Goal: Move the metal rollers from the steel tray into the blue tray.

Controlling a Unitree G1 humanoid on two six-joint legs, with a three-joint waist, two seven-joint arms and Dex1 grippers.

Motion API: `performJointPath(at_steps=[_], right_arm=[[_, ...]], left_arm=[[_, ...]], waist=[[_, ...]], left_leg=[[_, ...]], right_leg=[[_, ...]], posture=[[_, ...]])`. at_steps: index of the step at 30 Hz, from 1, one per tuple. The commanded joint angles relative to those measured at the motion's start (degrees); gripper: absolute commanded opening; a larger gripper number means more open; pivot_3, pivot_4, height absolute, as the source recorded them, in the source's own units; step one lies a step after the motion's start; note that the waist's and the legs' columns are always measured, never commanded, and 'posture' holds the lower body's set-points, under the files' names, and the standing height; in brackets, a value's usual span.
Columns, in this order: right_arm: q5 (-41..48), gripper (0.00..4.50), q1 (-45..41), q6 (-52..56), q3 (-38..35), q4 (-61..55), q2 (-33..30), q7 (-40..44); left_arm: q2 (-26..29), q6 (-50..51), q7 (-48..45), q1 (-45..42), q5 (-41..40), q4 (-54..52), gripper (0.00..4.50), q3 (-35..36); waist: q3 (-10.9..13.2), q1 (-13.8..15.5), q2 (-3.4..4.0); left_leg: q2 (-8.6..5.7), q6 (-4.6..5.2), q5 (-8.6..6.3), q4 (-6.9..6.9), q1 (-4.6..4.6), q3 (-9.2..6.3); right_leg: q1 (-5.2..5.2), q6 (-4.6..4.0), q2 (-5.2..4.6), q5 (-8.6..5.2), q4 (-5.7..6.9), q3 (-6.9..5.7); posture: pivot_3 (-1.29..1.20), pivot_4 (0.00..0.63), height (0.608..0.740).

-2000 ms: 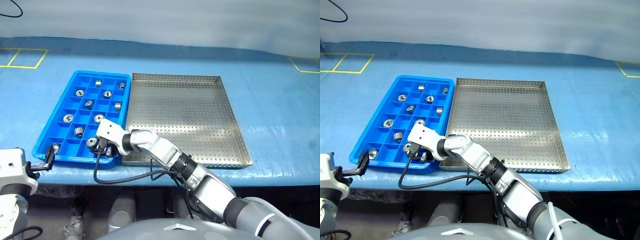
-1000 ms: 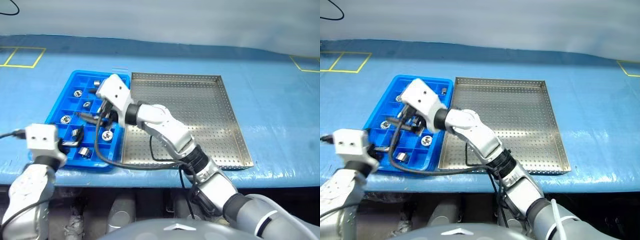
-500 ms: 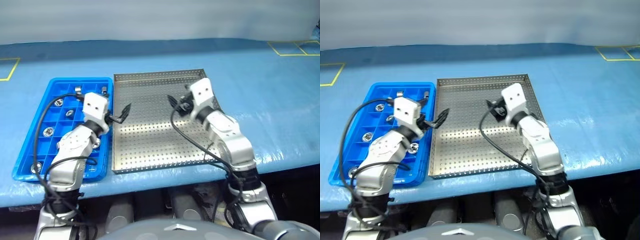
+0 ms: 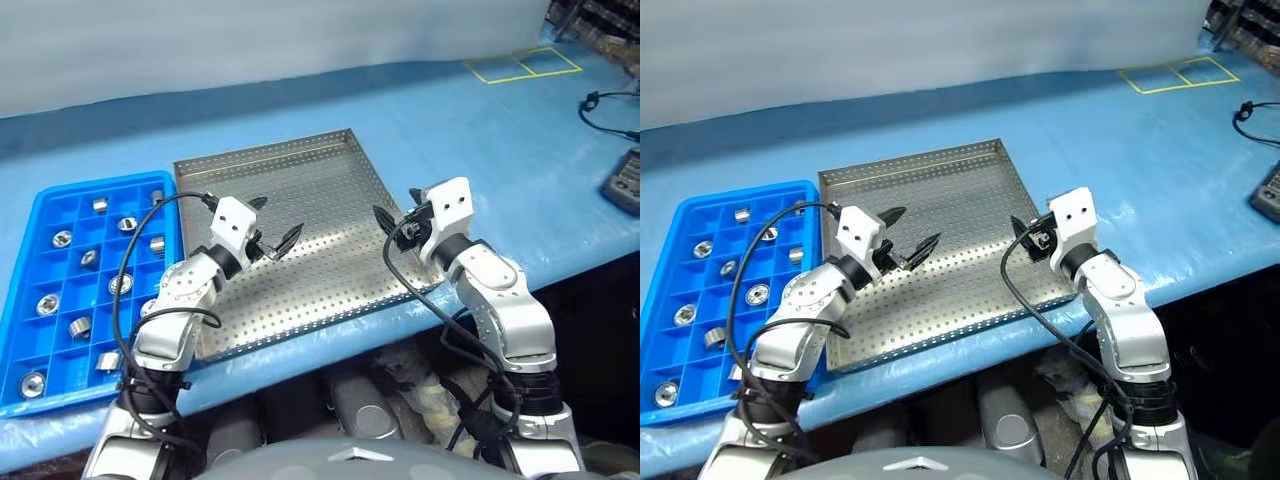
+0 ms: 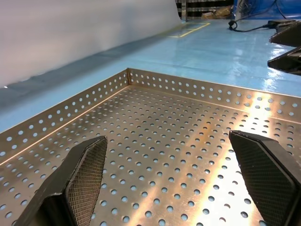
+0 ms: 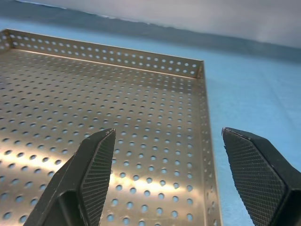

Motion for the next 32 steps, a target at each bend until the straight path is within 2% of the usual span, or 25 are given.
performJointPath(at_steps=[1,6,10,24,29,32], right_arm=[[2.34,3.82,0.22,-1.24,1.85,-2.39,-1.56,4.22],[2.72,3.82,-0.43,-2.01,2.59,0.78,-2.10,5.62],[2.51,3.82,-1.46,-3.31,2.86,3.72,-2.76,6.78],[1.50,3.82,-4.09,-5.98,5.13,8.18,-1.56,6.61],[0.62,3.82,-4.38,-7.64,4.27,8.72,-0.27,3.85],[-2.16,3.82,-5.81,-11.40,2.03,11.95,2.96,-3.41]], left_arm=[[-0.17,-3.23,1.90,0.99,0.91,-3.23,4.50,1.85],[-1.21,-7.46,5.16,4.72,1.77,-6.35,4.50,4.00],[-1.35,-8.47,5.84,6.64,1.78,-8.12,4.50,4.98],[-1.38,-5.70,7.37,9.18,1.57,-10.58,4.50,5.68],[-1.34,-5.27,8.44,9.03,2.27,-10.31,4.50,5.66],[-1.35,-5.57,9.66,9.21,3.06,-10.07,4.50,5.91]], waist=[[0.00,-0.25,0.00],[0.00,0.05,0.00],[0.00,1.55,0.00],[0.00,6.30,-0.01],[-0.01,7.44,-0.01],[-0.01,7.65,-0.01]], left_leg=[[0.01,0.00,0.00,0.00,-0.01,-0.01],[-0.01,0.00,0.00,0.00,0.01,0.02],[-0.02,0.01,0.00,0.00,0.00,0.07],[-0.04,0.04,-0.02,0.05,0.03,0.24],[-0.04,0.08,-0.04,0.09,0.03,0.31],[-0.03,0.08,-0.04,0.12,0.03,0.36]], right_leg=[[-0.01,0.00,0.02,0.00,0.00,0.01],[-0.01,0.03,-0.01,0.02,-0.02,0.09],[-0.03,0.08,-0.07,0.05,-0.04,0.15],[-0.07,0.12,-0.05,0.10,-0.03,0.22],[-0.07,0.13,-0.05,0.12,-0.03,0.25],[-0.08,0.10,-0.04,0.16,-0.02,0.28]], posture=[[-0.30,0.150,0.740],[-0.25,0.150,0.740],[-0.22,0.150,0.740],[-0.17,0.150,0.740],[-0.16,0.150,0.740],[-0.17,0.150,0.740]])
